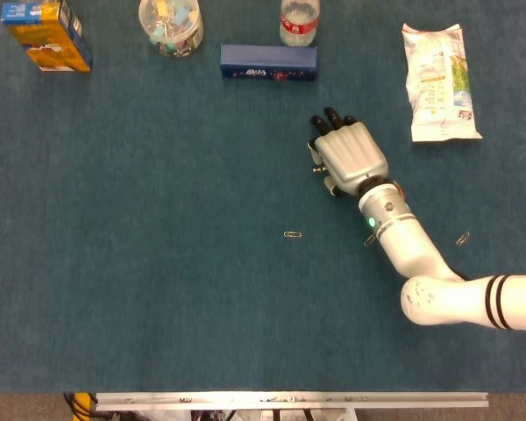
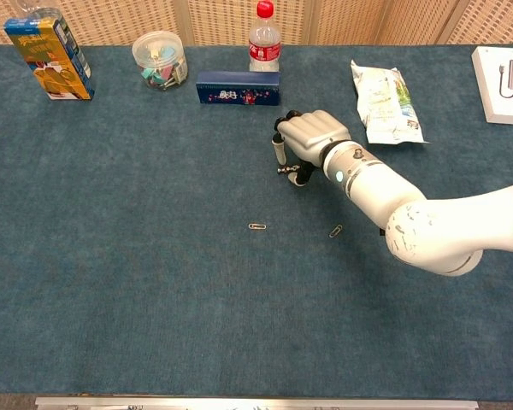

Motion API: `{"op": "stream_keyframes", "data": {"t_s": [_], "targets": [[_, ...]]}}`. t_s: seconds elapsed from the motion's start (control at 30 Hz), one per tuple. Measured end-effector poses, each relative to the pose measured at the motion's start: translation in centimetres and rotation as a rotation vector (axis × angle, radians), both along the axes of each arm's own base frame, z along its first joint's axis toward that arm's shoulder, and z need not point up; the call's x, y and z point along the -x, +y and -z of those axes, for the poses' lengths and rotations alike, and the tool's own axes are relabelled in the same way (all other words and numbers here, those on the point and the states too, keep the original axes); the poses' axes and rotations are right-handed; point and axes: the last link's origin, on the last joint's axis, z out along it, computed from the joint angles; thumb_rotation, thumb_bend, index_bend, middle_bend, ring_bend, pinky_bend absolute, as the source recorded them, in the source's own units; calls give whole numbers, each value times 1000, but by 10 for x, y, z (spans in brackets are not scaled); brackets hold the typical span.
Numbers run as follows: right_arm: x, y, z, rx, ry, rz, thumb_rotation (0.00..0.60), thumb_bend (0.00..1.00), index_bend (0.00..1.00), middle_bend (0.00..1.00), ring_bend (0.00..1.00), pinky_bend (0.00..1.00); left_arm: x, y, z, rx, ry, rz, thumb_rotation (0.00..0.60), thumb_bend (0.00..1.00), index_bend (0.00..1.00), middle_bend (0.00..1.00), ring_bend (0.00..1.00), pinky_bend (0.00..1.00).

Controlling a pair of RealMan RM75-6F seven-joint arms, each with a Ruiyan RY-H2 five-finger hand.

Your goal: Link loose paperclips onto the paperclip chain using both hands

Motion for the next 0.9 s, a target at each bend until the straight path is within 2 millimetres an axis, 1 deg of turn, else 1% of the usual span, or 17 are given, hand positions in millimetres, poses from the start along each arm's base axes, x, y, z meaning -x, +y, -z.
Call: {"op": "stream_keyframes", "data": {"t_s": [0.3, 0.47, 0.67, 0.9], "targets": [[-2, 0, 5, -11, 10, -1, 600, 275, 474, 135, 50, 213, 3, -2, 0, 0, -3, -7, 600, 272, 351, 102, 49, 12], [0, 1, 4, -21, 12, 1, 600, 275, 475, 135, 51, 213, 4, -2, 0, 0, -5, -9, 600, 272, 351, 102, 49, 12], [1, 6, -1, -48, 12, 5, 600, 275, 482, 136, 51, 213, 5, -2, 1, 0, -2, -12, 600, 272, 351, 102, 49, 12], [2, 14, -13, -76, 23, 0, 600, 275, 503, 135, 50, 213, 3, -3, 1, 1, -4, -11, 600, 272, 351, 102, 49, 12]]}}
